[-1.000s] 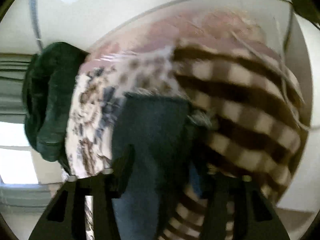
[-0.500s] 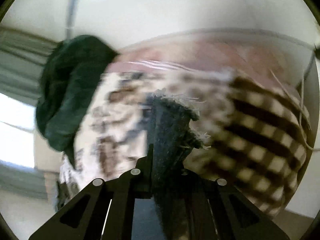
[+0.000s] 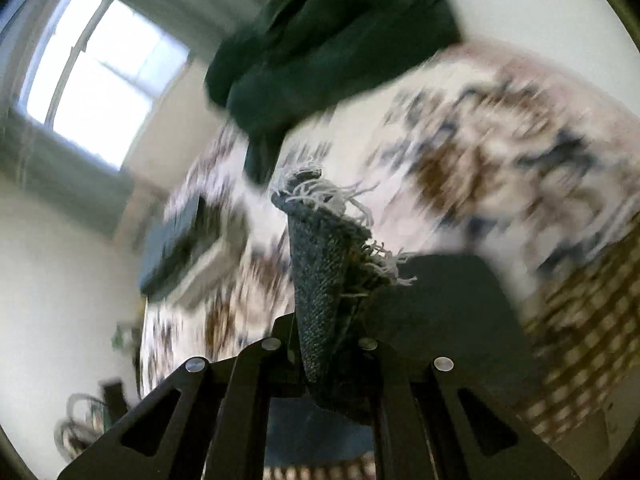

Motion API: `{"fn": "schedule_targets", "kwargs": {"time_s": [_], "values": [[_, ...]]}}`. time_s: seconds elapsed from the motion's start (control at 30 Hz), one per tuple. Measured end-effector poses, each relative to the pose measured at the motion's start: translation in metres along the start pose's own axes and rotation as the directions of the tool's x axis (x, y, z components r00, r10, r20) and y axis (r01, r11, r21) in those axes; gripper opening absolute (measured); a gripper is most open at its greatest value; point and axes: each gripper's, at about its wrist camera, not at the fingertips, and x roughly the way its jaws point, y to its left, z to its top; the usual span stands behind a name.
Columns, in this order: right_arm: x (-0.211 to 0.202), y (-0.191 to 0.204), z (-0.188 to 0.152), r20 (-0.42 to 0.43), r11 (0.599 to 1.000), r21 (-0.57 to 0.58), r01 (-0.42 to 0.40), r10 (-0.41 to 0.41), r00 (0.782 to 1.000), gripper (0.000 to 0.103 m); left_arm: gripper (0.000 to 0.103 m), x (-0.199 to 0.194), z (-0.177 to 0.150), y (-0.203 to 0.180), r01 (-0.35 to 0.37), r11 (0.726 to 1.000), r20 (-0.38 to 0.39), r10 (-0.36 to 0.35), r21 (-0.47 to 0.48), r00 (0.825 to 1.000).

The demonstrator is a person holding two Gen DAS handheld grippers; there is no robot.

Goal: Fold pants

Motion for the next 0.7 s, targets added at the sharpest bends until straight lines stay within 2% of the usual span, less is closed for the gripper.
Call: {"fn": "schedule_targets", "kwargs": {"time_s": [0.07, 0.2, 0.3, 0.37, 0.4, 0.47, 0.53, 0.6, 0.63, 0.7], "values": [[0.03, 0.019, -0.033, -0.065, 0.999, -0.038, 0.014, -0.017, 0.998, 0.009, 0.103, -0.004, -0.004, 0.028, -0.027, 0.999, 0.001, 0.027, -0.033, 1.0], [0.108, 0.055, -0.108, -0.212, 0.983, -0.173, 0.053, -0.09, 0.973, 0.008, 0.103, -0.001, -0.013, 0.084, -0.073, 0.994, 0.003, 0.074, -0.081, 0.997], [0.166, 0.068, -0.163, -0.319, 0.956, -0.27, 0.113, -0.2, 0.926, 0.014, 0.103, 0.008, -0.019, 0.117, -0.082, 0.989, -0.021, 0.08, -0.123, 0.997], [0.194, 0.066, -0.184, -0.399, 0.952, -0.275, 0.137, -0.242, 0.884, 0.03, 0.103, 0.01, -0.022, 0.131, -0.083, 0.986, -0.038, 0.078, -0.143, 0.996], [0.199, 0.064, -0.187, -0.42, 0.957, -0.261, 0.126, -0.23, 0.878, 0.034, 0.103, 0.012, -0.022, 0.136, -0.079, 0.986, -0.043, 0.074, -0.15, 0.996], [0.192, 0.065, -0.186, -0.462, 0.983, -0.18, 0.039, -0.12, 0.879, 0.058, 0.103, 0.013, -0.02, 0.139, -0.065, 0.988, -0.033, 0.061, -0.143, 0.998], [0.177, 0.058, -0.177, -0.475, 0.997, -0.075, -0.028, -0.011, 0.88, 0.067, 0.103, 0.013, -0.017, 0.134, -0.053, 0.993, -0.015, 0.052, -0.11, 0.999], [0.153, 0.046, -0.166, -0.428, 0.999, -0.035, -0.004, -0.011, 0.903, 0.069, 0.103, 0.019, -0.011, 0.122, -0.026, 0.997, -0.01, 0.025, -0.079, 1.0], [0.137, 0.035, -0.159, -0.392, 0.999, -0.022, 0.027, -0.034, 0.919, 0.07, 0.103, 0.024, -0.008, 0.113, -0.002, 0.998, -0.014, 0.001, -0.062, 1.0], [0.114, 0.014, -0.146, -0.344, 0.994, -0.014, 0.109, -0.108, 0.933, 0.07, 0.103, 0.035, -0.003, 0.094, 0.029, 0.999, -0.024, -0.029, -0.019, 0.999]]}}
